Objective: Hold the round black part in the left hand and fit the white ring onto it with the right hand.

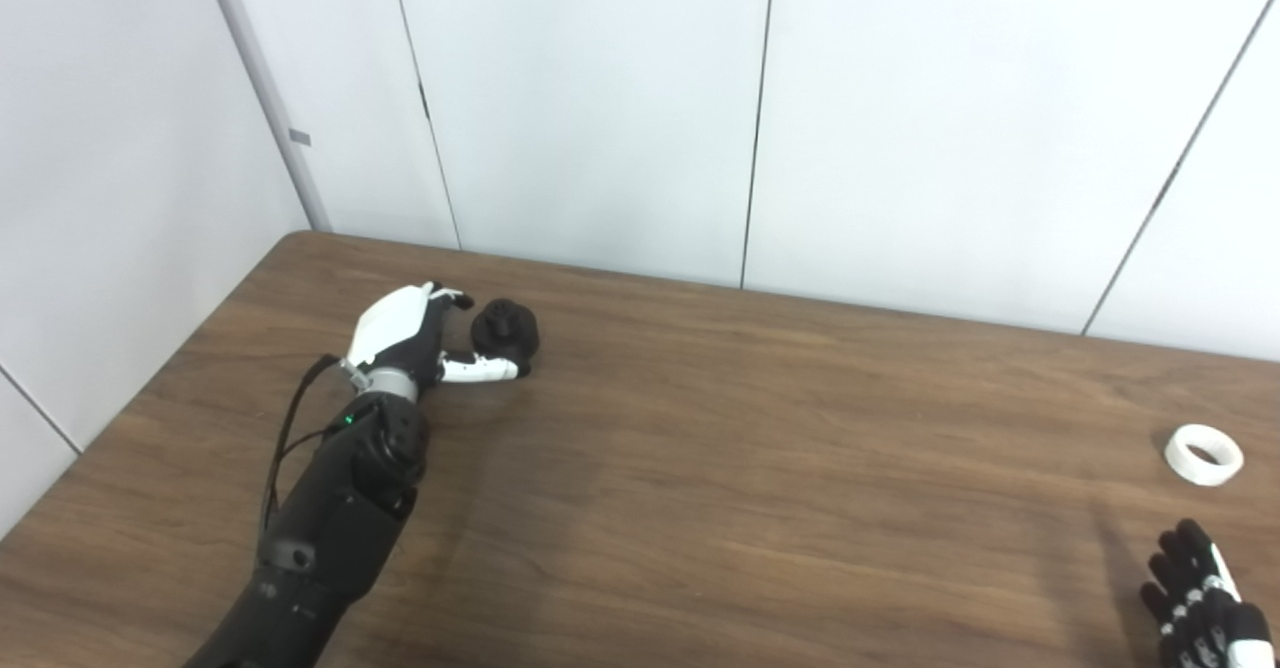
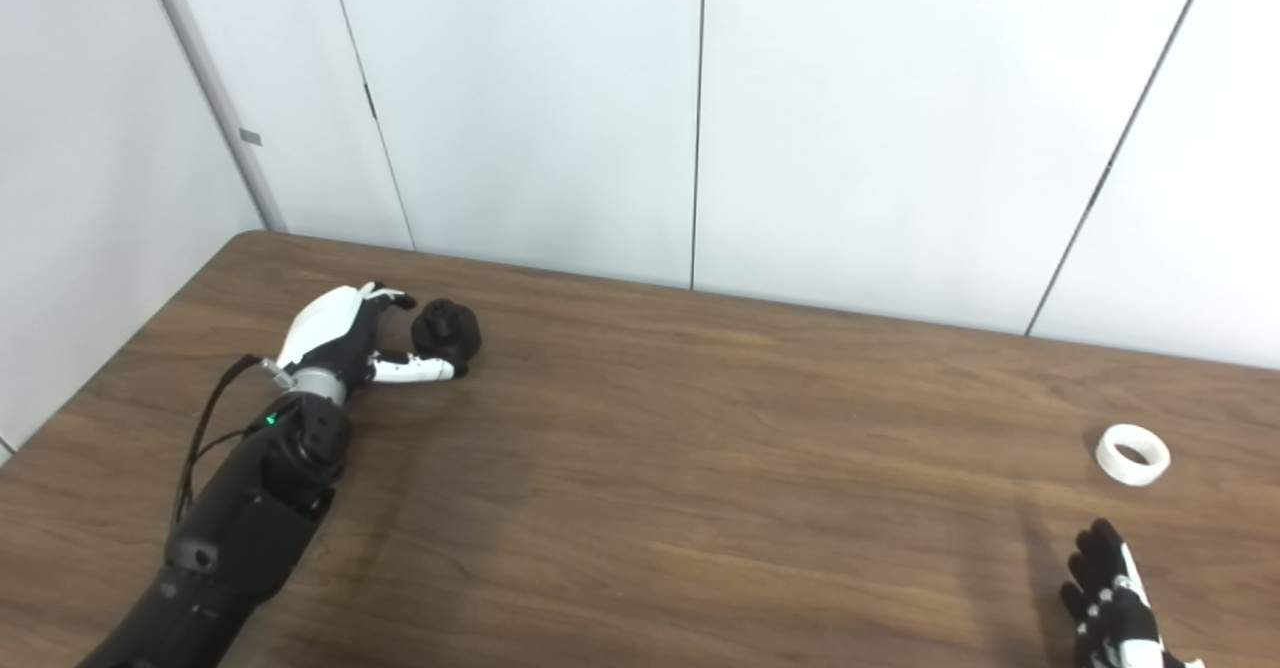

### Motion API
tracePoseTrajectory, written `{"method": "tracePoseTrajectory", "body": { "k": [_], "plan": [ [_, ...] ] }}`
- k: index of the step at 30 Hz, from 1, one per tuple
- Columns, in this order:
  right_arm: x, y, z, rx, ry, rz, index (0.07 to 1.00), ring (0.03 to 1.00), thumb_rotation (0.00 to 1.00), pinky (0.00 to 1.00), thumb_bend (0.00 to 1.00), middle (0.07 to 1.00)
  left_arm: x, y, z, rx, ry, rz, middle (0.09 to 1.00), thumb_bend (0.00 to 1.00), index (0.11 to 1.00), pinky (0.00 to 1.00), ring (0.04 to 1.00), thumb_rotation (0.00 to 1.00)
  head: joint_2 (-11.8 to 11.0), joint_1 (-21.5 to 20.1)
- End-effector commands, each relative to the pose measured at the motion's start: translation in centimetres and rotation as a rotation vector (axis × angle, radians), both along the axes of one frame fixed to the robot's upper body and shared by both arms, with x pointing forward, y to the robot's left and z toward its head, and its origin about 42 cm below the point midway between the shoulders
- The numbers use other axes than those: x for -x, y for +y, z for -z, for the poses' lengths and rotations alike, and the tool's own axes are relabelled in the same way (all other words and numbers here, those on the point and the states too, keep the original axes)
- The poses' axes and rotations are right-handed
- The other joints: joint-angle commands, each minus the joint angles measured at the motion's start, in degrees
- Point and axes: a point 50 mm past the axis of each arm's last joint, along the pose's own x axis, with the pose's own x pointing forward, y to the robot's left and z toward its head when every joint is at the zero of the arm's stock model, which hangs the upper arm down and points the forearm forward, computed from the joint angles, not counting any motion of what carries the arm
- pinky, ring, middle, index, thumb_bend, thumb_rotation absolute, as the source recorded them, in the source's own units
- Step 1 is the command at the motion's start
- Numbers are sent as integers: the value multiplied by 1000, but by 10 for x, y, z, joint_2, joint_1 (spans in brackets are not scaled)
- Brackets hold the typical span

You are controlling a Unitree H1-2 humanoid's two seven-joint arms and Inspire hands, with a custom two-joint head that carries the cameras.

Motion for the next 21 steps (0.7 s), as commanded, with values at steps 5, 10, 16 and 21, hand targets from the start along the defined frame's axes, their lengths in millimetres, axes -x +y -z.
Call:
{"method": "tracePoseTrajectory", "body": {
  "k": [5,10,16,21],
  "plan": [
    [4,-1,-3,0,-3,1,1000,1000,1000,1000,560,1000,-19,8,-28,-45,-69,-16,960,984,822,1000,1000,416,1,-2],
    [7,-1,-3,-1,5,9,1000,1000,1000,1000,571,994,-25,6,-28,-22,-66,-24,954,967,825,1000,1000,400,3,-5],
    [8,-1,-4,5,5,7,1000,1000,1000,1000,581,991,-33,3,-30,-15,-62,-29,946,959,816,1000,1000,394,4,-6],
    [9,-2,-3,5,3,3,1000,1000,1000,1000,585,993,-37,2,-29,-21,-56,-30,942,946,805,1000,1000,400,4,-7]
  ]
}}
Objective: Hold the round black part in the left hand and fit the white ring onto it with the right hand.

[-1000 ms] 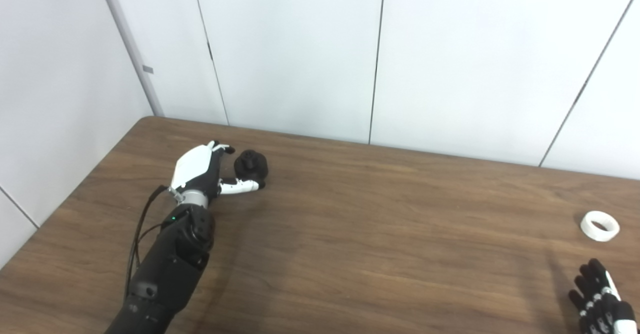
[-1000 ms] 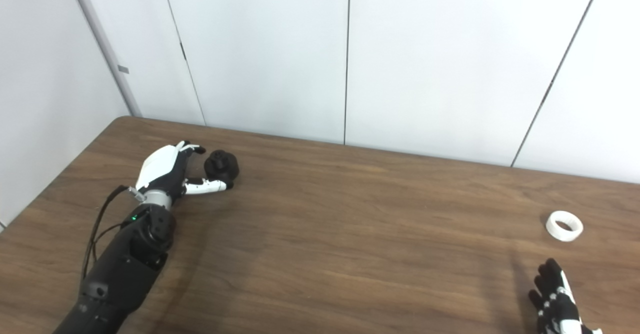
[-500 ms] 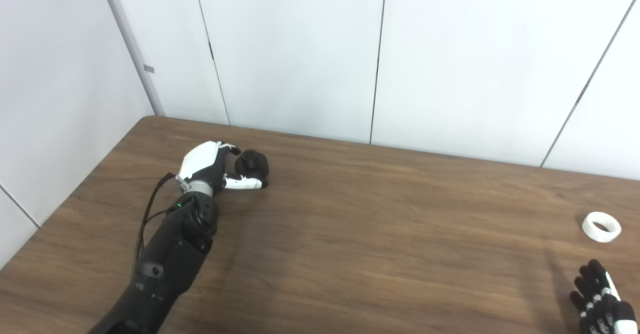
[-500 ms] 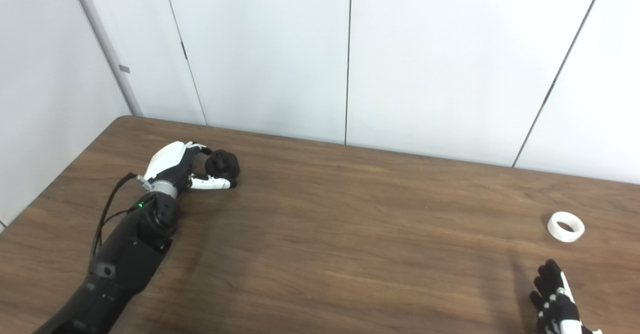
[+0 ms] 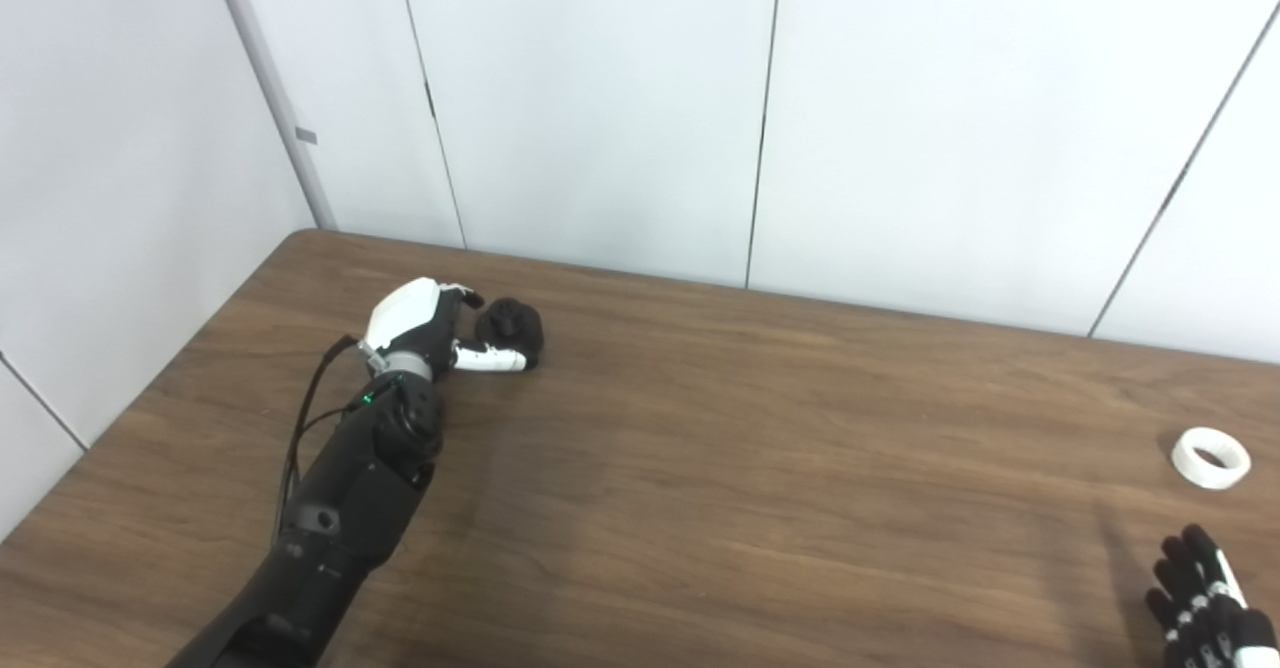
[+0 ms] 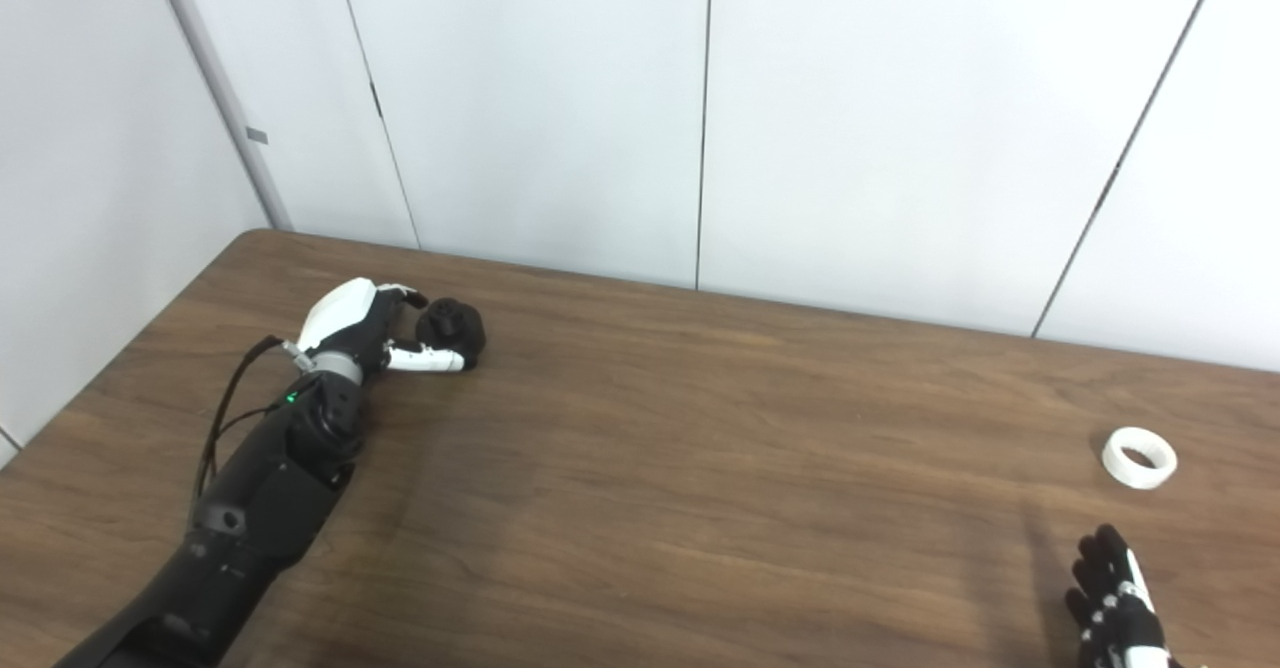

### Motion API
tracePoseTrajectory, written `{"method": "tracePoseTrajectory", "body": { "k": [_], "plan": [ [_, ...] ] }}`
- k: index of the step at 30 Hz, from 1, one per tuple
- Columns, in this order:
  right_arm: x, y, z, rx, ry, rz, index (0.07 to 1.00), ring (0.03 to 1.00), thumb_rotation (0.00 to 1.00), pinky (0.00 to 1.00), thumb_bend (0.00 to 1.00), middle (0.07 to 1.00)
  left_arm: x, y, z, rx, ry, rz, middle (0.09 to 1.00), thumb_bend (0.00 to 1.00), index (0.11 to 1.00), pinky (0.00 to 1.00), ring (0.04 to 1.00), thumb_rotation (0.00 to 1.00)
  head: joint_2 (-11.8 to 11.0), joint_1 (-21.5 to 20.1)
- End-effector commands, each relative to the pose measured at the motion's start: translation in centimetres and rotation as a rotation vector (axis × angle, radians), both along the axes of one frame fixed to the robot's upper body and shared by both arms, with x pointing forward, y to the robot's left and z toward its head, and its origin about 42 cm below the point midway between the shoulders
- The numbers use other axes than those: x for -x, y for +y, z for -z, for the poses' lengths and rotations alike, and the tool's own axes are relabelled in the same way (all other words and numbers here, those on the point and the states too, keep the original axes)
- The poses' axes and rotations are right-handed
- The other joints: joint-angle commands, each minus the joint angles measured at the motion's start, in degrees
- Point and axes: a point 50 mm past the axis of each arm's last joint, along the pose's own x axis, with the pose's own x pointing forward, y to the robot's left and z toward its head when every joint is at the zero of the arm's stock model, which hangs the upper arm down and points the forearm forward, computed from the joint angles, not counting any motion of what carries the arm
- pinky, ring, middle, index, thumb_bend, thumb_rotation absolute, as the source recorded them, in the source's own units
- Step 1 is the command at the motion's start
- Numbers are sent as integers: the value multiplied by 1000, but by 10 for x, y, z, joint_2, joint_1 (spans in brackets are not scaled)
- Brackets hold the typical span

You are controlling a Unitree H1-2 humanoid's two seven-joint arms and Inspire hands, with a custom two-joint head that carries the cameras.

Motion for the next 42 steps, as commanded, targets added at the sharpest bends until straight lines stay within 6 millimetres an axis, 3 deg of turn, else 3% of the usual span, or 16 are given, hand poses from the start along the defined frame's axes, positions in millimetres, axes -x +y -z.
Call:
{"method": "tracePoseTrajectory", "body": {
  "k": [1,19,23,28,29,31,33,42],
  "plan": [
    [4,-1,-2,4,-3,-5,1000,1000,1000,1000,593,994,-16,4,-32,-35,-93,-7,939,944,799,1000,1000,396,0,1],
    [5,0,-2,14,9,-2,1000,1000,1000,1000,608,1000,-18,0,-33,9,-86,5,927,905,771,1000,1000,344,3,-1],
    [5,0,-2,10,11,4,1000,1000,1000,1000,614,1000,-19,0,-32,9,-98,5,923,900,739,1000,1000,323,3,-1],
    [5,0,-3,10,7,6,1000,1000,1000,1000,534,994,-19,0,-31,16,-136,7,876,871,631,1000,979,205,5,0],
    [5,0,-3,9,5,6,1000,1000,1000,1000,524,995,-19,0,-31,18,-143,6,863,859,605,1000,972,172,5,0],
    [5,0,-3,12,-2,5,1000,1000,1000,1000,517,994,-19,0,-30,22,-150,3,850,657,532,1000,965,103,5,0],
    [5,0,-3,7,-2,3,1000,1000,1000,1000,511,995,-19,0,-29,32,-158,-3,844,552,496,1000,959,67,5,0],
    [5,0,-5,14,-3,-1,1000,1000,1000,1000,529,996,-18,0,-27,25,-179,18,807,521,484,1000,925,43,7,-1]
  ]
}}
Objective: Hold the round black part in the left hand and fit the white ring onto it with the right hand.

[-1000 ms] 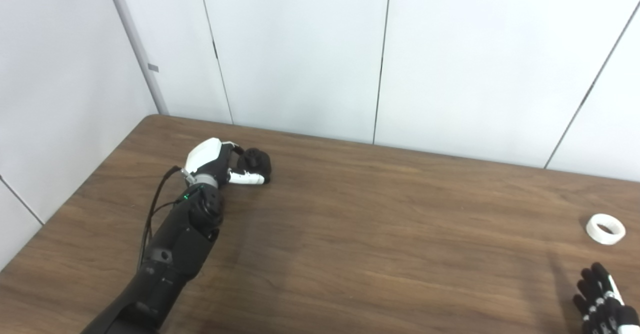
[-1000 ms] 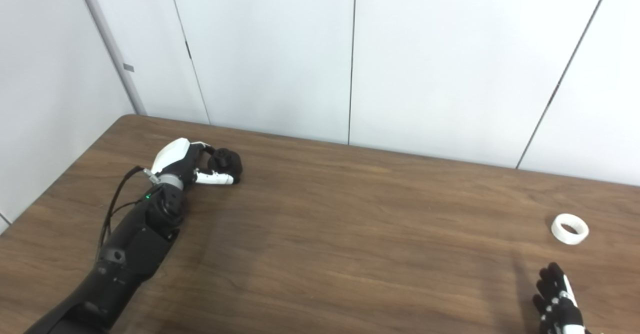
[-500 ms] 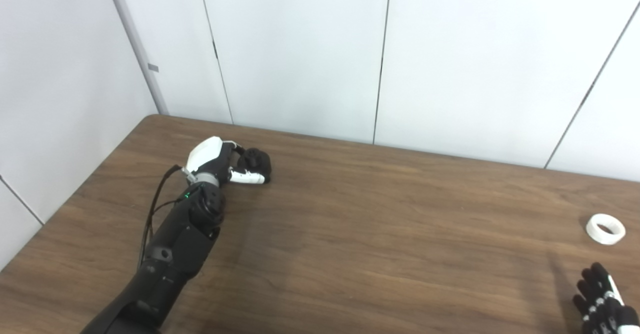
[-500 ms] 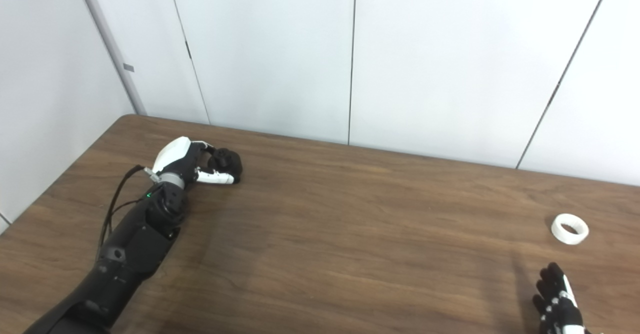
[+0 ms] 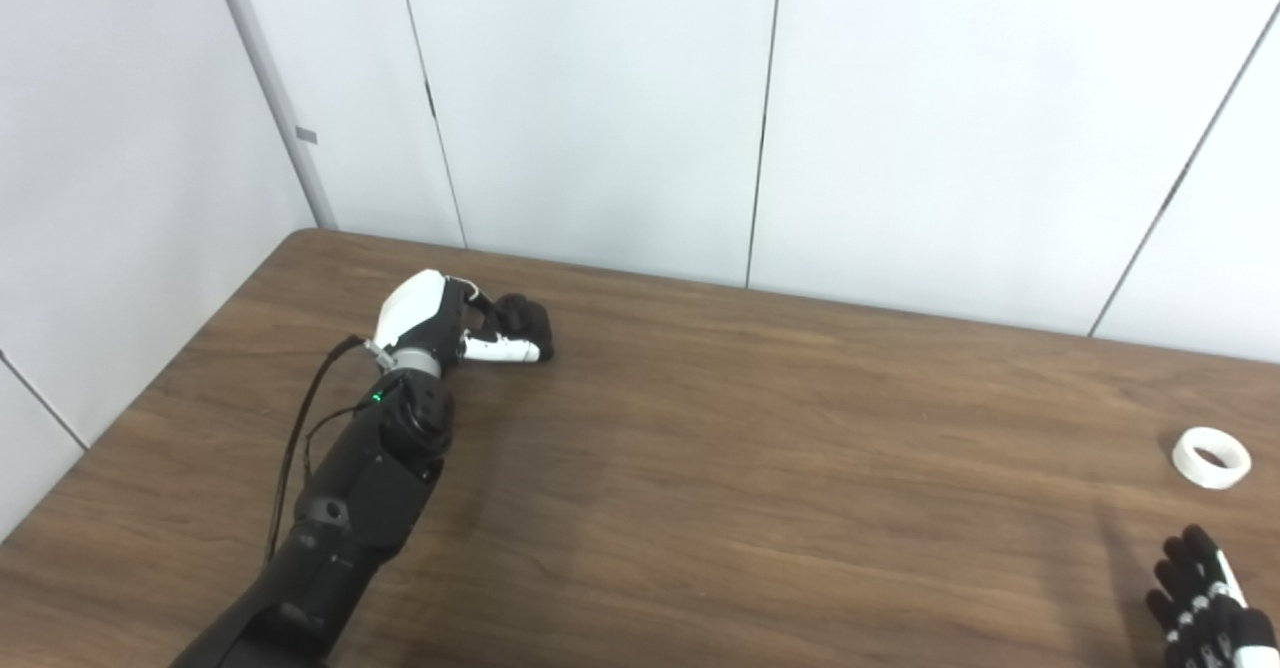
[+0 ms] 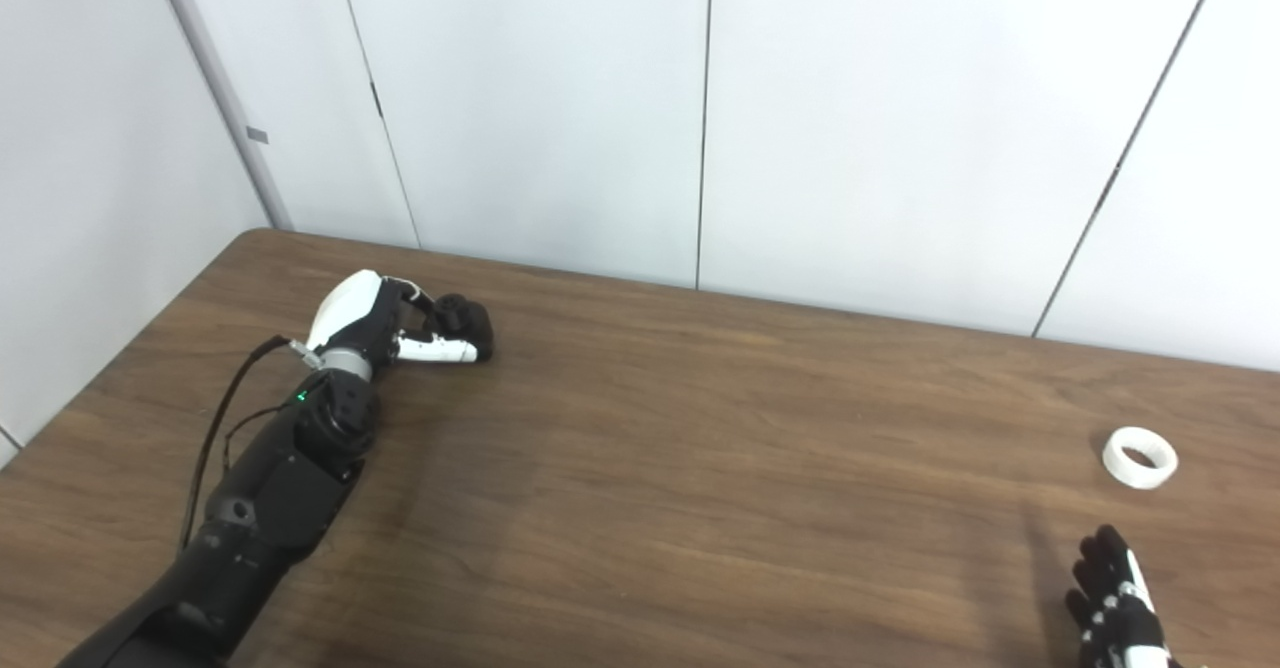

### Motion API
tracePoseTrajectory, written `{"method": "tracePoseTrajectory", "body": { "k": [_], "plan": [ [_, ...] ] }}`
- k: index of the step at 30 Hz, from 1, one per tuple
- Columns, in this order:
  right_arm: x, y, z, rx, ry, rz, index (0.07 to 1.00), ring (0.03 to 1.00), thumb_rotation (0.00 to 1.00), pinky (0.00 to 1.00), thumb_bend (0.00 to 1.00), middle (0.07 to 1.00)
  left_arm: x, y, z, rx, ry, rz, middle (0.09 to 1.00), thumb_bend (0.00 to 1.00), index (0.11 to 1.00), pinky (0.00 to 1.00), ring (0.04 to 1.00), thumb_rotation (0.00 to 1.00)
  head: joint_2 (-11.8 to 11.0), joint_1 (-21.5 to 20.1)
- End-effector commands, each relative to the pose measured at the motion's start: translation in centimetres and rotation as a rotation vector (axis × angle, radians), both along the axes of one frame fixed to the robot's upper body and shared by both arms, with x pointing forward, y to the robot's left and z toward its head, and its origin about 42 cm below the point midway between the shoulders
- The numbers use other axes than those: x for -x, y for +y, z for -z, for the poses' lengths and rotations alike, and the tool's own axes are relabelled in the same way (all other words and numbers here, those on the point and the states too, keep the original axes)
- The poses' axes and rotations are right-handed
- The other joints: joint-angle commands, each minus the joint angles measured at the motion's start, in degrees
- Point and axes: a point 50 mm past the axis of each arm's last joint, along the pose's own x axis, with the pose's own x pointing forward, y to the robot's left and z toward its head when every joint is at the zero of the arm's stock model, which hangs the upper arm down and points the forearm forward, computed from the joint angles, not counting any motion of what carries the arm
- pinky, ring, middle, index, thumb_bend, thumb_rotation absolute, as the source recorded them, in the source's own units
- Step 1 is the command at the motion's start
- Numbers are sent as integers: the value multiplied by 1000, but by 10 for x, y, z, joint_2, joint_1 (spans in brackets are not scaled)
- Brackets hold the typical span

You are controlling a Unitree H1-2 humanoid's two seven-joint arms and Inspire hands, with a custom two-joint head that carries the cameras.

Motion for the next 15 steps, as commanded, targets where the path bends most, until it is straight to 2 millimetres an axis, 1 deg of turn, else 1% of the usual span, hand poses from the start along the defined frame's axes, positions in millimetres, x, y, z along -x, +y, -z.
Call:
{"method": "tracePoseTrajectory", "body": {
  "k": [1,6,11,15],
  "plan": [
    [4,-1,-3,11,-10,-7,1000,1000,1000,1000,530,995,-12,4,-31,-41,-106,11,807,521,484,1000,925,43,0,0],
    [5,0,-3,3,-2,5,999,1000,1000,1000,587,980,-9,2,-30,-57,-118,40,804,521,484,1000,919,43,3,-6],
    [5,2,-3,4,4,-4,1000,1000,1000,1000,594,991,-1,-3,-32,-110,-152,93,790,520,484,1000,906,43,8,-15],
    [5,4,-3,-2,-3,-1,1000,1000,1000,1000,593,982,9,-10,-33,-148,-193,135,783,521,484,1000,895,43,12,-26]
  ]
}}
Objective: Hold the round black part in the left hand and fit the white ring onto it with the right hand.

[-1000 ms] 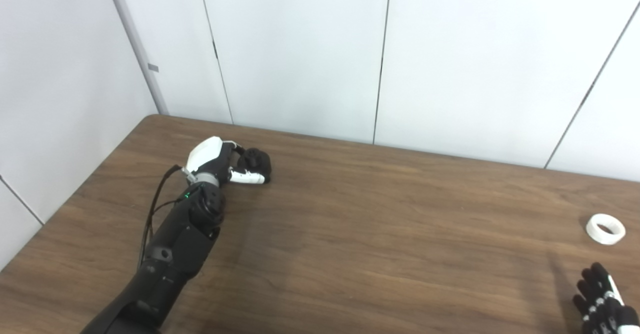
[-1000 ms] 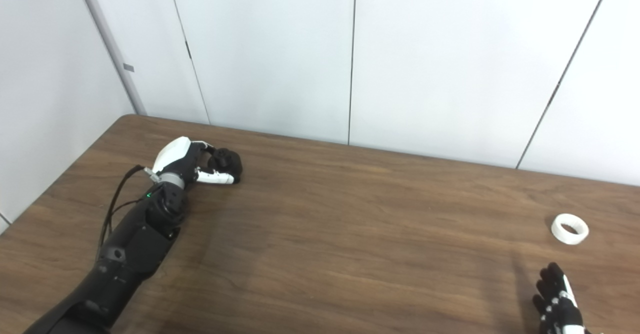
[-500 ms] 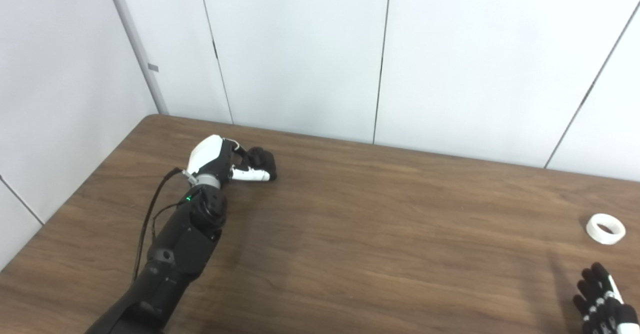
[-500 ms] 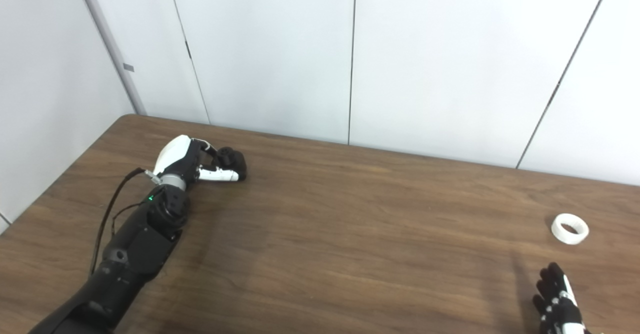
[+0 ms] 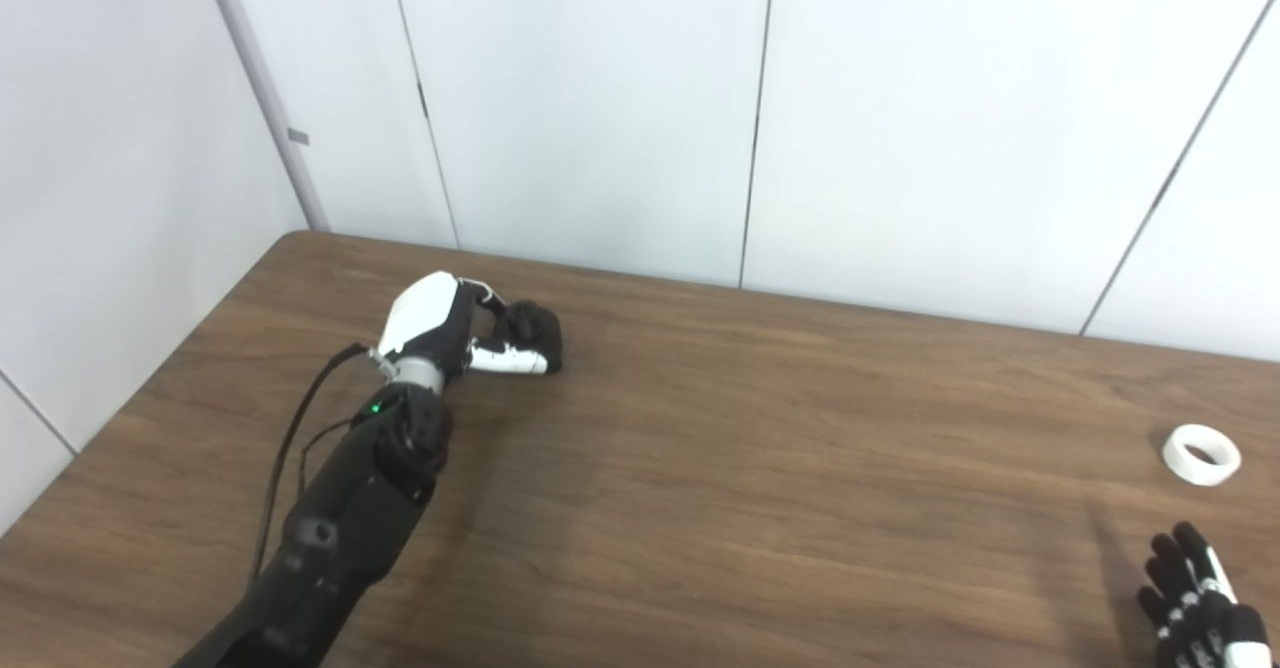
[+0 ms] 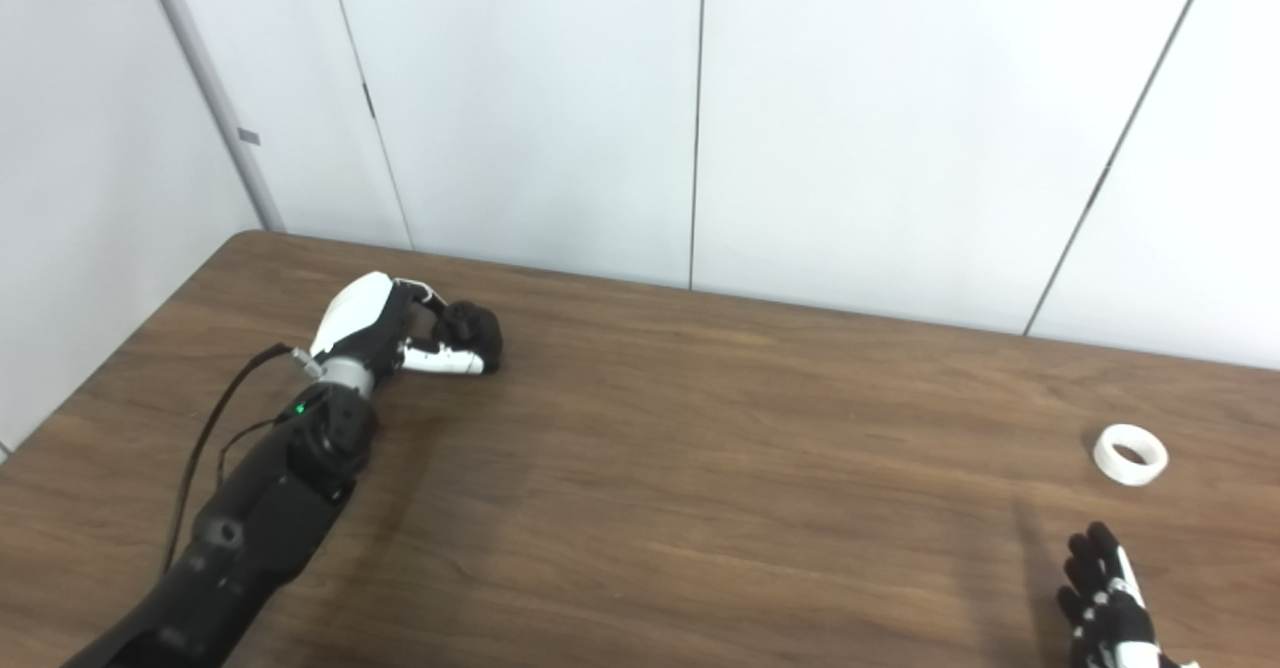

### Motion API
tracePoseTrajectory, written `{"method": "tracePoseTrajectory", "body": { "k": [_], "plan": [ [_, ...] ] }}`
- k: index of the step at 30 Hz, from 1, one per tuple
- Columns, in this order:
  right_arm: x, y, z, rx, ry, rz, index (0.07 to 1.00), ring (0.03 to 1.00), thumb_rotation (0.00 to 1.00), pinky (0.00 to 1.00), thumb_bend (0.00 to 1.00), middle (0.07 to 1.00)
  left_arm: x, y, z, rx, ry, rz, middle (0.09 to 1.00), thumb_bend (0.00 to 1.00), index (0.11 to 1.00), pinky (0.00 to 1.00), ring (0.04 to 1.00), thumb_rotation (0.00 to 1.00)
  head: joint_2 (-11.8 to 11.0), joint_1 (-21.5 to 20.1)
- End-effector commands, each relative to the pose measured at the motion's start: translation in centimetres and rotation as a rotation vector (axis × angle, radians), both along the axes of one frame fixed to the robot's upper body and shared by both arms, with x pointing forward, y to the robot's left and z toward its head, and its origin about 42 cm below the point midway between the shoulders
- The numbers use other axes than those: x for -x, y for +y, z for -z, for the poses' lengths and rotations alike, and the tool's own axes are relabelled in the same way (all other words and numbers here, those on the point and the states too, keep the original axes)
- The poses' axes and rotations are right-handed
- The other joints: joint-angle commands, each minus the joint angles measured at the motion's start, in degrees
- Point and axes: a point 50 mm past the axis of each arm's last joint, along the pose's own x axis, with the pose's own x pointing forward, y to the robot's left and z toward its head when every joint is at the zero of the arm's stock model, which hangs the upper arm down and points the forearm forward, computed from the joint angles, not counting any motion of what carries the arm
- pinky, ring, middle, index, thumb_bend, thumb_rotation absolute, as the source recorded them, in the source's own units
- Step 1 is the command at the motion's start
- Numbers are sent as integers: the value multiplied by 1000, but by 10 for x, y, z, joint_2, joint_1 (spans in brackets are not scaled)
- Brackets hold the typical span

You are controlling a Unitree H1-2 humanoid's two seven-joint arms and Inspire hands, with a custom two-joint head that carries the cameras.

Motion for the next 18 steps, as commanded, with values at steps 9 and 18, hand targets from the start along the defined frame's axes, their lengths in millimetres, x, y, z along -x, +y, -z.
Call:
{"method": "tracePoseTrajectory", "body": {
  "k": [9,18],
  "plan": [
    [6,9,-2,-18,-4,-2,963,981,1000,1000,575,960,36,-28,-40,-90,-189,140,803,523,484,1000,919,46,18,-36],
    [4,16,-3,12,-20,-4,956,964,1000,1000,588,939,87,-68,-46,-50,-197,295,808,524,484,1000,934,51,42,-74]
  ]
}}
